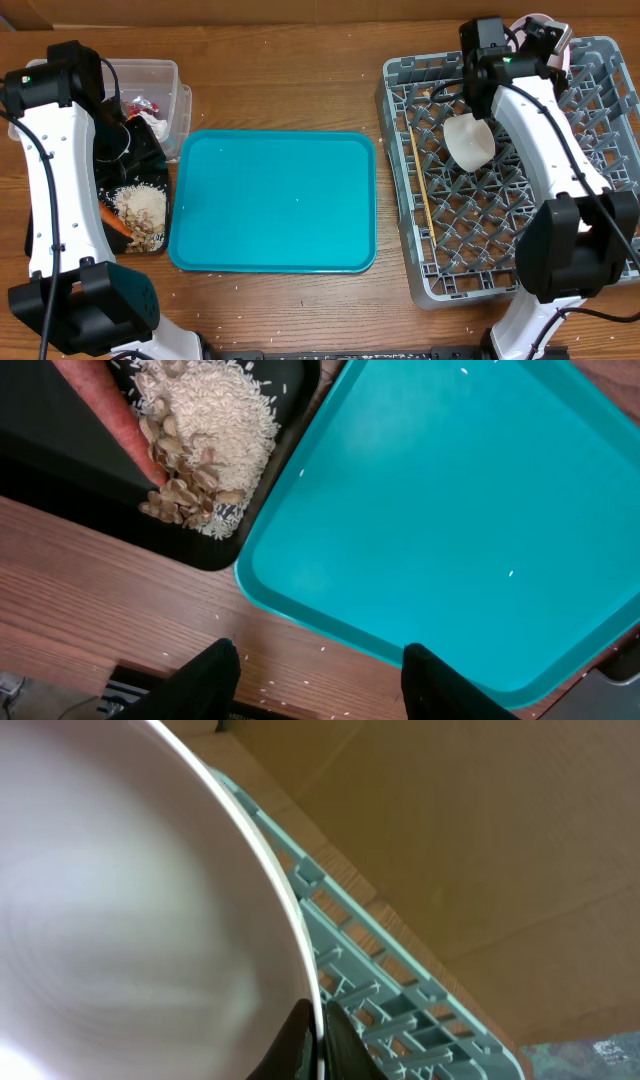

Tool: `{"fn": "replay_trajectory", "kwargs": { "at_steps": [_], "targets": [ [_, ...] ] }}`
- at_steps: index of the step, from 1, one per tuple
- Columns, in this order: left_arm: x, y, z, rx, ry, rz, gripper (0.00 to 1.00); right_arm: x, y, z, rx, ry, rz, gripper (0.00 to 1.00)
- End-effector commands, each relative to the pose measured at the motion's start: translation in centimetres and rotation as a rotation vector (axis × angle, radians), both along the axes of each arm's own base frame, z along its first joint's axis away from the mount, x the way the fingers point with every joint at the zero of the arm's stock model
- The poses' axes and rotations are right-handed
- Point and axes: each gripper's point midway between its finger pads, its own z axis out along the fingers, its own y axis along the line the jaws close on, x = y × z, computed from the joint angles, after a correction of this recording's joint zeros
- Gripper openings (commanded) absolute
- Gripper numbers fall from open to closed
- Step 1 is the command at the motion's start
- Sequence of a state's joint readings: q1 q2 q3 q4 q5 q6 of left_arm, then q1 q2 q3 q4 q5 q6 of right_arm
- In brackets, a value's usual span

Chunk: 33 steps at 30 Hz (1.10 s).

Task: Sort waste into correct bins and load items into the dishwasher
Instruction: 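Stand the plate upright in the rack's upper slots with the right gripper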

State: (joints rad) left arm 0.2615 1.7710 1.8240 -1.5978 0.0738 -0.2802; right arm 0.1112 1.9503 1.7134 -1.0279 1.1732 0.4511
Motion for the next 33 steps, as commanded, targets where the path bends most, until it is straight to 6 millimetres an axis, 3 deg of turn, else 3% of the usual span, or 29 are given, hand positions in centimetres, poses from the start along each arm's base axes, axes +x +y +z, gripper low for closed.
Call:
{"fn": "replay_trajectory", "kwargs": {
  "at_steps": [1,7,18,24,29,30,31,32,33],
  "targets": [
    [0.0,-0.2,0.9,0.01,-0.03,-0.026,0.56,-0.3,-1.1,1.0,-0.105,-0.009,-0.048,0.04],
    [0.0,-0.2,0.9,0.01,-0.03,-0.027,0.57,-0.2,-1.1,1.2,-0.108,-0.018,-0.047,0.04],
    [0.1,-0.2,0.9,0.01,-0.033,-0.027,0.57,-0.3,0.7,-3.0,0.12,0.091,0.038,0.04],
    [0.1,-0.3,0.9,0.005,-0.034,-0.027,0.58,-0.9,3.6,-5.3,0.254,0.185,0.109,0.04],
    [0.1,-0.3,0.9,0.005,-0.034,-0.027,0.58,-1.1,6.4,-5.4,0.273,0.217,0.173,0.06],
    [0.1,-0.3,0.9,0.005,-0.034,-0.028,0.58,-1.3,7.4,-5.2,0.269,0.23,0.198,0.15],
    [0.1,-0.3,0.9,0.005,-0.034,-0.028,0.58,-1.6,8.1,-5.1,0.265,0.244,0.214,0.41],
    [0.1,-0.3,0.9,0.005,-0.034,-0.028,0.59,-1.8,8.7,-5.1,0.262,0.259,0.227,0.86],
    [0.1,-0.3,0.9,0.006,-0.034,-0.028,0.59,-2.1,9.3,-5.1,0.257,0.28,0.241,1.0]
  ]
}}
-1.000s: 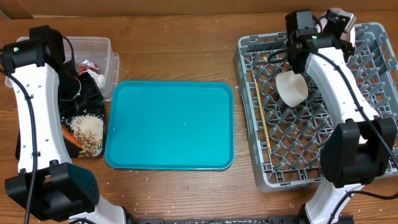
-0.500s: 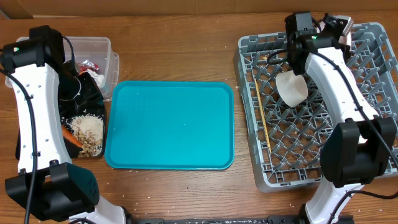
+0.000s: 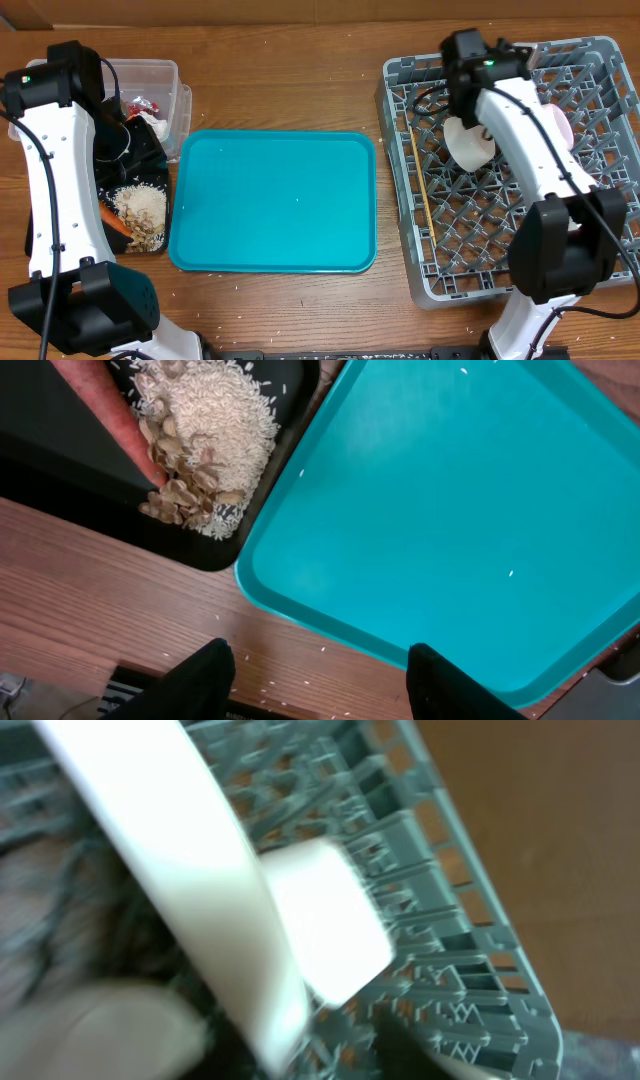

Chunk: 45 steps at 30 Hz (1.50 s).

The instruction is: Sort waste into correct bins and load items into the dishwasher

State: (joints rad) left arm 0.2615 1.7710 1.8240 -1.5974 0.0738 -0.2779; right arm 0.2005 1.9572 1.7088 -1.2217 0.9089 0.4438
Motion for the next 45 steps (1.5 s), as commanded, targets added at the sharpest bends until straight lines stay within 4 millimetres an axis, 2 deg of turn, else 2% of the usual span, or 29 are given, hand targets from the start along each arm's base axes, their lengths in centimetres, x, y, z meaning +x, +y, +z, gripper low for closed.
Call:
{"fn": "replay_trajectory", "kwargs": {
  "at_steps": [1,7,13,17,20,21,22,24,26,28,30,34,36,38,40,45],
  "targets": [
    [0.1,-0.3,0.9,0.006,-0.033,-0.026,0.6,-0.7,4.0,-0.2,0.042,0.043,0.093,1.0],
    [0.1,-0.4,0.9,0.005,-0.034,-0.027,0.6,-2.1,7.2,0.1,0.118,0.076,0.169,1.0],
    [0.1,-0.4,0.9,0.005,-0.033,-0.027,0.61,-3.3,9.6,3.7,0.3,-0.032,0.227,1.0],
    [0.1,-0.5,0.9,0.005,-0.034,-0.031,0.61,-3.7,11.7,6.4,0.495,-0.128,0.296,1.0],
    [0.3,-0.6,0.9,0.005,-0.039,-0.034,0.61,-3.9,16.2,7.9,0.697,-0.093,0.559,1.0],
    [0.4,-0.7,0.9,0.006,-0.043,-0.039,0.62,-4.3,18.5,8.5,0.783,-0.063,0.707,1.0],
    [0.6,-0.9,0.9,0.008,-0.051,-0.047,0.62,-4.6,20.0,8.7,0.832,-0.042,0.8,1.0],
    [1.5,-2.0,1.0,-0.004,-0.081,-0.097,0.63,-4.9,22.1,9.3,0.906,-0.032,0.92,1.0],
    [2.4,-3.7,1.2,-0.031,-0.119,-0.176,0.64,-4.5,22.7,9.5,0.921,-0.048,0.946,1.0],
    [3.0,-5.5,1.2,-0.035,-0.145,-0.269,0.67,-3.8,22.8,9.7,0.928,-0.073,0.936,1.0],
    [3.1,-7.2,1.2,-0.034,-0.148,-0.361,0.75,-3.4,22.2,9.7,0.948,-0.093,0.889,1.0],
    [1.5,-9.8,1.0,-0.047,-0.091,-0.49,0.77,-3.8,19.3,8.6,1.0,-0.077,0.704,1.0],
    [0.3,-10.3,0.9,-0.043,-0.04,-0.514,0.78,-4.8,17.4,7.7,1.018,-0.036,0.602,1.0],
    [-1.1,-10.7,0.8,-0.051,0.018,-0.529,0.85,-6.2,15.5,6.7,1.032,0.027,0.515,1.0],
    [-1.7,-10.8,0.8,-0.059,0.041,-0.531,0.92,-8.0,14.0,5.9,1.041,0.094,0.434,1.0],
    [-3.2,-11.4,-0.3,-0.106,0.088,-0.528,0.95,-12.0,11.8,4.7,1.036,0.245,0.298,1.0]
  ]
}}
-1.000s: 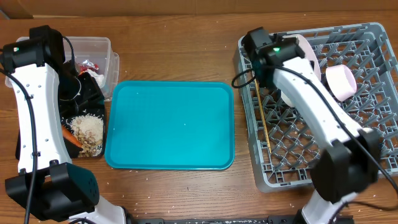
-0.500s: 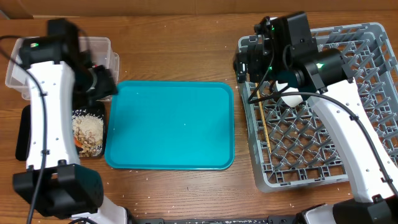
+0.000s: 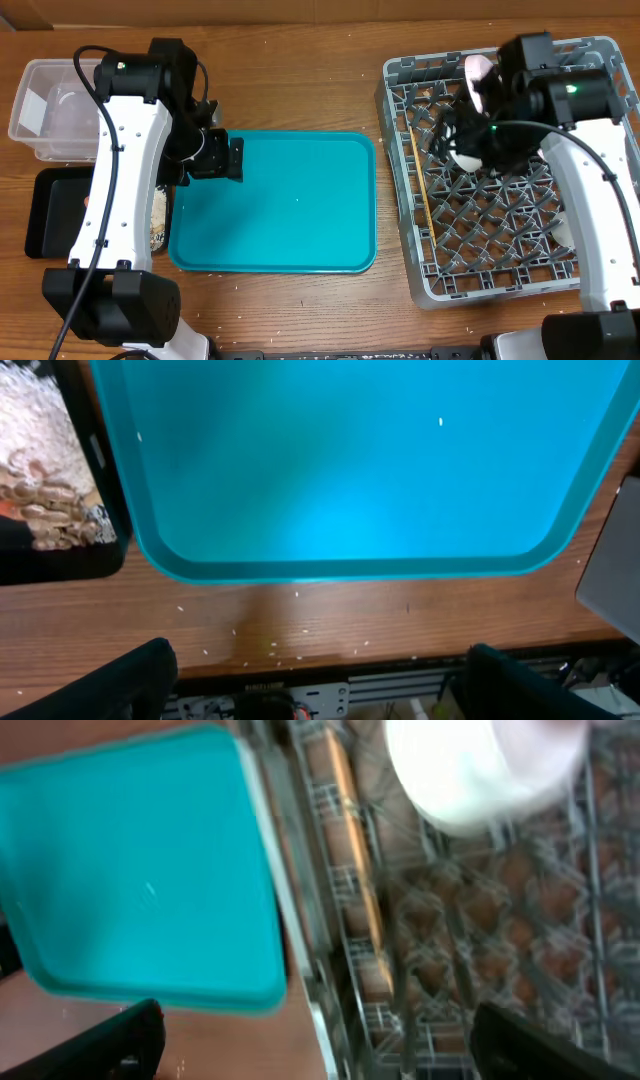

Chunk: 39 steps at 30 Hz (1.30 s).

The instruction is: Sort waste into correct bins and load items into the dishwasher

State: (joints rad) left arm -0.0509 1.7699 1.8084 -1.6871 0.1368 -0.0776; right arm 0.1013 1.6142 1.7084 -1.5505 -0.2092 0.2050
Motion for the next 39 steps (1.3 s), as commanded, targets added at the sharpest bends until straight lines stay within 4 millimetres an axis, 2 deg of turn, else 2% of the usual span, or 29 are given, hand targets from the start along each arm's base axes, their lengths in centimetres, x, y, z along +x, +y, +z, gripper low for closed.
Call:
{"fn": "replay_trajectory", "kwargs": {
  "at_steps": [1,5,8,13,17,19,24,28,34,39],
  "targets": [
    [-1.9,-0.4,-0.5,-0.025,0.035,-0.018,0.95,-1.2,-0.7,0.0,-0.019,0.049,-0.016,1.0],
    [-5.6,-0.2,-2.0,-0.019,0.114,-0.005,0.93,-3.0,-1.4,0.8,-0.053,0.059,-0.02,1.0],
    [-7.0,0.0,-2.5,-0.015,0.069,0.003,0.93,-2.9,-1.4,2.4,-0.046,-0.042,-0.024,1.0],
    [-8.3,0.1,-1.4,-0.027,-0.225,0.035,1.0,-3.0,-1.8,6.4,-0.034,-0.354,-0.039,1.0],
    [-9.2,0.3,0.8,-0.045,-0.511,0.054,1.0,-4.8,-3.6,8.7,-0.094,-0.598,-0.09,1.0],
    [-10.0,0.7,2.2,-0.037,-0.65,0.058,1.0,-6.3,-4.4,9.1,-0.11,-0.716,-0.117,1.0],
    [-12.1,0.7,5.6,-0.066,-0.901,0.063,1.0,-9.5,-4.7,7.9,-0.09,-0.872,-0.135,1.0],
    [-12.6,0.7,8.0,-0.116,-1.027,0.134,1.0,-11.2,-4.9,6.5,-0.09,-0.875,-0.135,1.0],
    [-13.6,0.8,7.0,-0.103,-0.982,0.138,1.0,-13.0,-5.0,4.0,-0.108,-0.752,-0.123,1.0],
    [-14.5,0.9,5.8,-0.095,-0.918,0.138,1.0,-13.7,-5.1,3.1,-0.114,-0.707,-0.119,1.0]
  ]
}}
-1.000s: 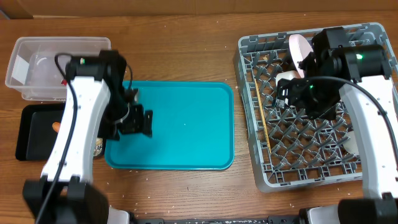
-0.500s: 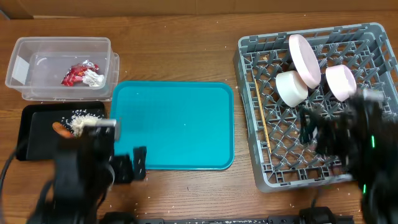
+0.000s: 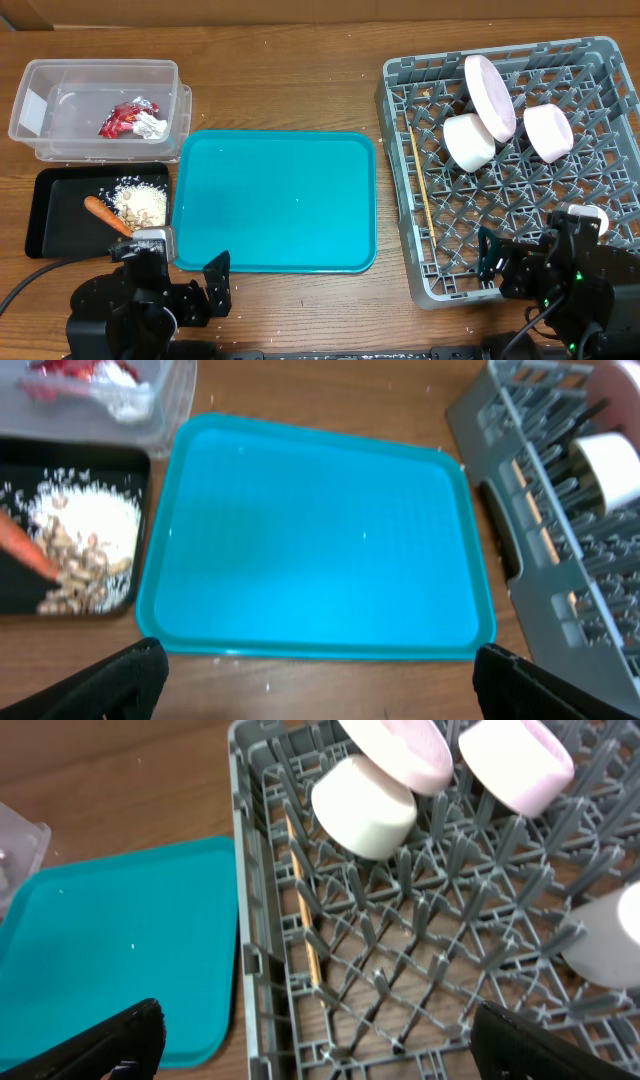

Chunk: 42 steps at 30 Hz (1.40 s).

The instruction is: Sort waste into correct bins and load items into the dishwasher

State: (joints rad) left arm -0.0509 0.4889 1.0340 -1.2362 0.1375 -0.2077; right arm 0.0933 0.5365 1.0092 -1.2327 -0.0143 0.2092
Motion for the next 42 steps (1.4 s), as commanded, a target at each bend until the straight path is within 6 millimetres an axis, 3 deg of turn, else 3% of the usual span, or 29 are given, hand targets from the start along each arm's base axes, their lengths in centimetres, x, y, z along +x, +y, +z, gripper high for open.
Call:
{"fn": "replay_trajectory", "kwargs": {
  "at_steps": [1,14,22,27,35,42],
  "targets": [
    [-0.5,0.2,-0.6,-0.002,0.027,0.015,1.0,-0.2,-0.3,-0.2,-0.008,0.003,-0.012,1.0],
    [-0.9,0.2,-1.1,-0.001,0.055,0.015,1.0,-0.2,-0.3,-0.2,-0.008,0.002,-0.012,1.0],
    [-0.9,0.2,-1.1,-0.001,0.055,0.015,1.0,-0.4,-0.5,-1.5,-0.012,-0.006,-0.02,1.0],
    [-0.9,0.2,-1.1,-0.001,0.055,0.015,1.0,0.6,-0.4,-1.9,0.002,-0.155,-0.022,1.0],
    [-0.9,0.2,-1.1,-0.001,0.055,0.015,1.0,2.8,0.4,-4.5,0.042,-0.39,0.006,1.0],
    [-0.9,0.2,-1.1,-0.001,0.054,0.015,1.0,5.4,0.7,-3.7,0.065,-0.651,0.01,1.0]
  ]
}}
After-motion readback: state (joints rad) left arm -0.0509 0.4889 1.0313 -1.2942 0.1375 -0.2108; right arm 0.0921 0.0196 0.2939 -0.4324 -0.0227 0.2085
